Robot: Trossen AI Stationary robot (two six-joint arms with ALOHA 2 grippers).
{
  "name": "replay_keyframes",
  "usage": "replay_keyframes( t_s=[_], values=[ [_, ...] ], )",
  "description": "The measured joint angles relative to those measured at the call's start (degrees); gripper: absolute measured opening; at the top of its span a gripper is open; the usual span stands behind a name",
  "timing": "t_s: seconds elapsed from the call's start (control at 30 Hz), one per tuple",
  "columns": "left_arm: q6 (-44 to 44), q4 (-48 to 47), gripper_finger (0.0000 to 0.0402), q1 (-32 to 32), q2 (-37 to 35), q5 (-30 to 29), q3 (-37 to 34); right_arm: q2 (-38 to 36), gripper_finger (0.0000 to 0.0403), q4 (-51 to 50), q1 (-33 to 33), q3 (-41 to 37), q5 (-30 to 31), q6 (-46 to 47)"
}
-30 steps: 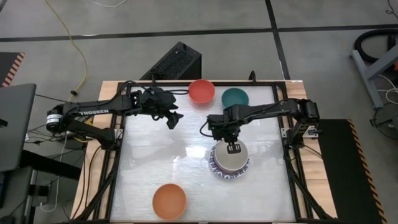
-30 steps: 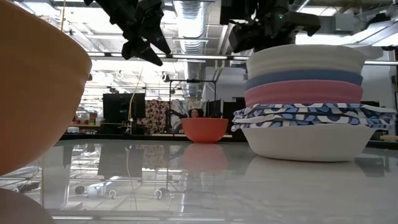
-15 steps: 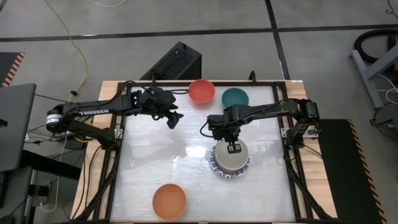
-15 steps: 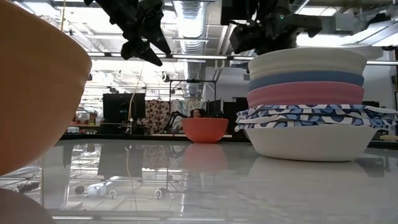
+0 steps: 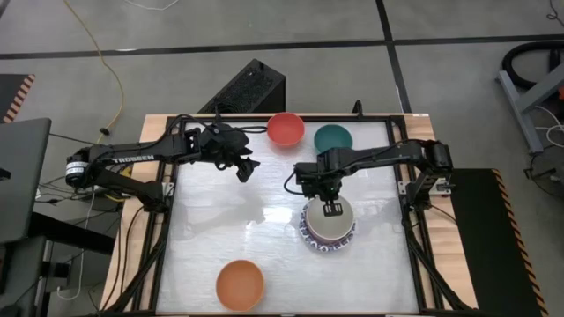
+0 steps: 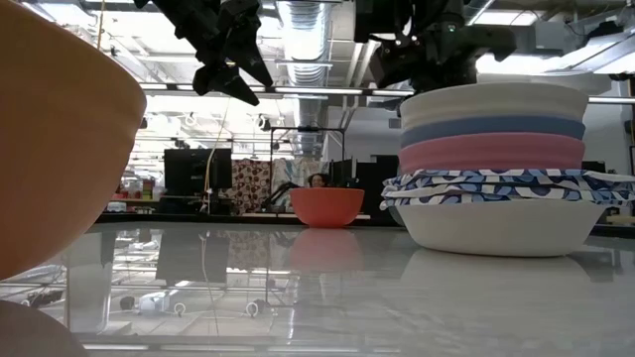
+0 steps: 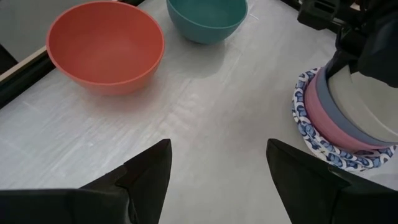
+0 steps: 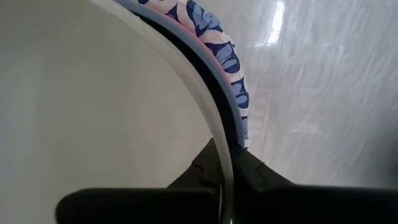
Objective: Nest bowls inside each other by size order
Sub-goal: Stack the white bowl into the blue bowl
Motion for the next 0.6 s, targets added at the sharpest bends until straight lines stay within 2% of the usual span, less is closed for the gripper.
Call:
replay_keyframes(
  t_s=[0.4,0.6],
  values=[
    [0.13,0.00,0.0251,-0.01,0.00,0.00,0.00,0.07,0.0113,0.26,-1.44,0.05,-3.43,-0.14],
    [0.17,0.00,0.0251,-0.02,0.00,0.00,0.00,0.07,0.0150,-0.73,-2.17,3.24,-3.51,-0.14]
  ],
)
